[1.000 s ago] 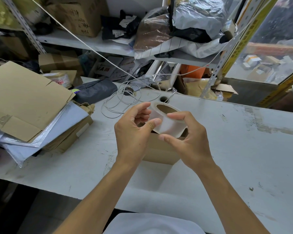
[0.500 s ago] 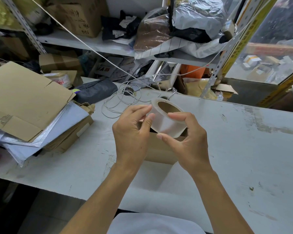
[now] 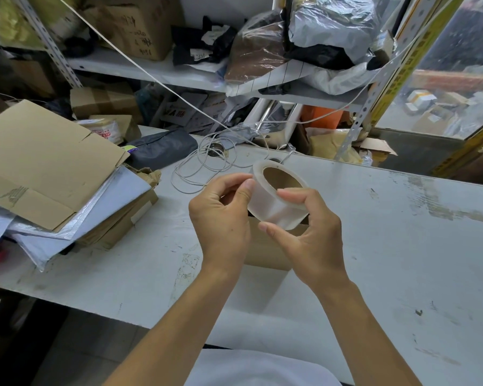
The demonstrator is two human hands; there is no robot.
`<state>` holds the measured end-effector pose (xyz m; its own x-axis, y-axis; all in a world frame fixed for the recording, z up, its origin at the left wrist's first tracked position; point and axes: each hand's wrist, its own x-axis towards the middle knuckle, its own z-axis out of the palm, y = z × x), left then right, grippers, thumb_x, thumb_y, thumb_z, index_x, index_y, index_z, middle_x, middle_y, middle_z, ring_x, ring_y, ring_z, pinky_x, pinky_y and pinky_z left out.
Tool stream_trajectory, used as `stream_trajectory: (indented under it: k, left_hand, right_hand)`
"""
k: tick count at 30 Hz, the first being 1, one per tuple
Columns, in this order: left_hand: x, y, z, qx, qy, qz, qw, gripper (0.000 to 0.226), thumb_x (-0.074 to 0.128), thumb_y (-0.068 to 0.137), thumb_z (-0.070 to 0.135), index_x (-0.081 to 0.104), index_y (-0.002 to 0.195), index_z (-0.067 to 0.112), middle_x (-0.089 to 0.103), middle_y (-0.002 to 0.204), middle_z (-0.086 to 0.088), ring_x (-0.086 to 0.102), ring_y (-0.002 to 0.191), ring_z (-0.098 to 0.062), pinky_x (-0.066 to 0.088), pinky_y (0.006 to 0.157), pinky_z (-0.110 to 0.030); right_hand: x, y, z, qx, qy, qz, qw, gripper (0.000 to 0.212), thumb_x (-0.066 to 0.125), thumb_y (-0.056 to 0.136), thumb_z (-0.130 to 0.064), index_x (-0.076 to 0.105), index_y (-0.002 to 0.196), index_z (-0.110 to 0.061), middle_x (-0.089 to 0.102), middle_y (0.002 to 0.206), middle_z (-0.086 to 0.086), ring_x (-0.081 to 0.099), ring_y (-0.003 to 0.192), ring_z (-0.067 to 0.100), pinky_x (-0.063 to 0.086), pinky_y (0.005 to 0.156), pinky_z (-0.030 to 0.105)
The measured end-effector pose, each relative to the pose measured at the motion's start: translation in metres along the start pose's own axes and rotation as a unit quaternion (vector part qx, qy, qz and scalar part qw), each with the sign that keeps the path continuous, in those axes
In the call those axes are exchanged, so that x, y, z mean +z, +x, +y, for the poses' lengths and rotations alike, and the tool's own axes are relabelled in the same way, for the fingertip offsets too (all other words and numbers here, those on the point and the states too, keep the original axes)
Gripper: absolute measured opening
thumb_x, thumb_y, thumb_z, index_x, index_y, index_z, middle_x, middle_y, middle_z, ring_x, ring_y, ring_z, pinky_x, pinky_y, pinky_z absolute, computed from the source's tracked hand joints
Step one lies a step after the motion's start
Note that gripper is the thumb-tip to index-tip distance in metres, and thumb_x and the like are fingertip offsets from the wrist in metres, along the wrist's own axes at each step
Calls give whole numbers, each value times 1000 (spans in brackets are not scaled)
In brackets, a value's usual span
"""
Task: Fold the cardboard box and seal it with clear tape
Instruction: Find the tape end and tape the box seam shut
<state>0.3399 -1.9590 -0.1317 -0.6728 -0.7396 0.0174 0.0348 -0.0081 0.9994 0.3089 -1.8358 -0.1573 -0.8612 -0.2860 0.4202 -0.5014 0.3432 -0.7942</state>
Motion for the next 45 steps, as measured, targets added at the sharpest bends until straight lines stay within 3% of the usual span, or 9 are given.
stream_trajectory:
  k: [9,15,18,21,27,34,40,43,45]
  left_hand:
    - [5,-2,-5,-12,14,28,999,9,70,90,9,77,91,15,74,86,2,68,80,-9,51,70,-16]
    - [7,-2,-4,1,28,27,999,8,68,91,9,74,90,14,73,85,2,65,77,-4,49,71,-15]
    - [5,-3,-4,-4,18,6,1000,12,68,92,10,75,98,19,74,93,7,69,88,-4,54,78,-18]
    - [5,-4,-5,10,5,-4,1000,21,69,92,8,76,108,19,75,105,4,70,99,-7,55,85,-20]
    - [7,-5,-4,43,-19,22,999,16,72,87,2,78,95,14,76,96,-2,71,94,-13,54,82,-20]
    - [0,5,-1,8,38,4,999,9,69,91,10,74,90,17,72,81,9,64,73,1,49,69,-14]
    - [3,9,-3,21,140,-11,990,10,56,99,19,63,91,19,64,96,2,61,86,-9,49,73,-19]
    - [6,12,-3,36,183,-28,982,20,52,100,15,54,82,25,55,92,9,57,95,-19,44,79,-25]
    - [7,11,-2,43,206,-40,977,28,49,100,13,46,78,29,48,91,14,53,99,-21,37,79,-19]
  right_hand:
    - [5,0,0,0,9,5,1000,53,86,65,-26,61,111,-28,64,106,-13,60,104,5,49,95,53]
    - [5,2,2,3,9,5,1000,55,90,65,-23,61,111,-29,65,107,-12,62,105,11,50,94,40]
    - [0,7,4,-17,-4,-2,1000,53,86,65,-27,65,113,-21,64,106,-12,62,103,12,51,92,40]
    - [-5,10,5,-25,-7,-13,1000,53,87,65,-26,66,113,-21,64,107,-13,63,104,13,50,91,30]
    - [-3,7,3,-16,5,-8,1000,53,85,65,-31,59,112,-31,67,108,-7,63,105,15,49,90,21]
    - [-3,7,6,-51,-9,-27,998,53,86,66,-25,67,113,-15,62,109,-14,64,104,17,51,90,50]
    - [-1,8,6,-73,-2,-28,997,53,88,65,-21,67,113,-13,61,110,-15,62,105,13,51,90,54]
    - [-2,9,5,-72,-4,-28,997,53,87,65,-22,67,113,-12,61,110,-14,63,105,13,50,91,56]
    - [-3,8,5,-67,-5,-30,997,53,87,65,-23,67,113,-14,62,110,-14,64,105,16,51,91,53]
